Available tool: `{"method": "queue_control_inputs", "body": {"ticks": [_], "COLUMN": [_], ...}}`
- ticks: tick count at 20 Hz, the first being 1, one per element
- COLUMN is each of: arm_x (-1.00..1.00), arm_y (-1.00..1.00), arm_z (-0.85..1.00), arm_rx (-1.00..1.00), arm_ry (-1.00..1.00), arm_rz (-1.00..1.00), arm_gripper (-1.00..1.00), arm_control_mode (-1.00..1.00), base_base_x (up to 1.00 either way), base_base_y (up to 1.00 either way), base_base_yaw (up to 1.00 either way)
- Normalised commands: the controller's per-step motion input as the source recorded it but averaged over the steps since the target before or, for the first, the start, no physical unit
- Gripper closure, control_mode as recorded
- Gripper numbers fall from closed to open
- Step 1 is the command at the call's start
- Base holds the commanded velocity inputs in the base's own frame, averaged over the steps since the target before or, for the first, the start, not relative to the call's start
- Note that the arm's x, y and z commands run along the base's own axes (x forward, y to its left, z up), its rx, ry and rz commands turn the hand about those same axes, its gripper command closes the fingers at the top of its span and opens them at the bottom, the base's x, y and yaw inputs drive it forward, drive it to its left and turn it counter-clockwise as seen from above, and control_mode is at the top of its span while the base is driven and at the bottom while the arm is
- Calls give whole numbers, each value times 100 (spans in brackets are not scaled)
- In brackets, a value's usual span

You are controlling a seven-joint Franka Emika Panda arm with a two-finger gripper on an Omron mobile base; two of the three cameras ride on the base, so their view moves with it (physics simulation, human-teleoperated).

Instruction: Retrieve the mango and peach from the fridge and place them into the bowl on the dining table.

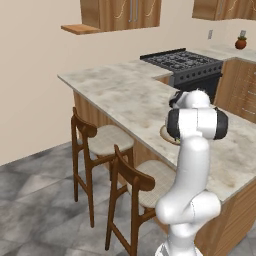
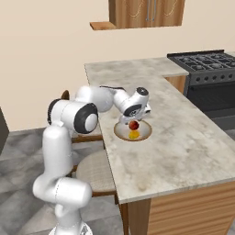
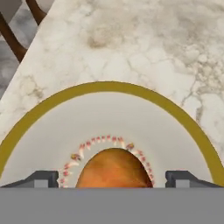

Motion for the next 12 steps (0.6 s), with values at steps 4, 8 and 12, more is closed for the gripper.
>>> {"method": "queue_control_inputs", "body": {"ticks": [4,8,12], "arm_x": [-51,-96,-100], "arm_y": [0,0,3], "arm_z": [57,93,94], "arm_rx": [-1,-4,-10], "arm_ry": [1,-8,-24], "arm_rz": [0,0,2], "arm_gripper": [-100,-100,-100], "arm_control_mode": [-100,-100,-100], "base_base_x": [0,0,0], "base_base_y": [0,0,0], "base_base_yaw": [0,0,0]}}
